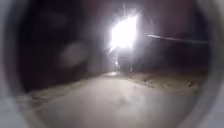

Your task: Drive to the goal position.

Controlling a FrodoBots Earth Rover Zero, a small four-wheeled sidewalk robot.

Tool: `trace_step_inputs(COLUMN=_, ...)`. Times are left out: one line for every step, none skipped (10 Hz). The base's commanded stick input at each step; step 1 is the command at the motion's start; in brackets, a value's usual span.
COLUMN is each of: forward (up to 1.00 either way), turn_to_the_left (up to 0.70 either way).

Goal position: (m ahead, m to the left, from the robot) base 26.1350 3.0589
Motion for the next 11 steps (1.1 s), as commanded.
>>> trace_step_inputs(forward=0.85, turn_to_the_left=0.00)
trace_step_inputs(forward=0.85, turn_to_the_left=0.00)
trace_step_inputs(forward=0.85, turn_to_the_left=0.00)
trace_step_inputs(forward=0.85, turn_to_the_left=0.00)
trace_step_inputs(forward=0.85, turn_to_the_left=0.00)
trace_step_inputs(forward=0.85, turn_to_the_left=0.00)
trace_step_inputs(forward=0.85, turn_to_the_left=0.00)
trace_step_inputs(forward=0.85, turn_to_the_left=0.00)
trace_step_inputs(forward=0.85, turn_to_the_left=0.00)
trace_step_inputs(forward=0.85, turn_to_the_left=0.00)
trace_step_inputs(forward=0.85, turn_to_the_left=0.00)
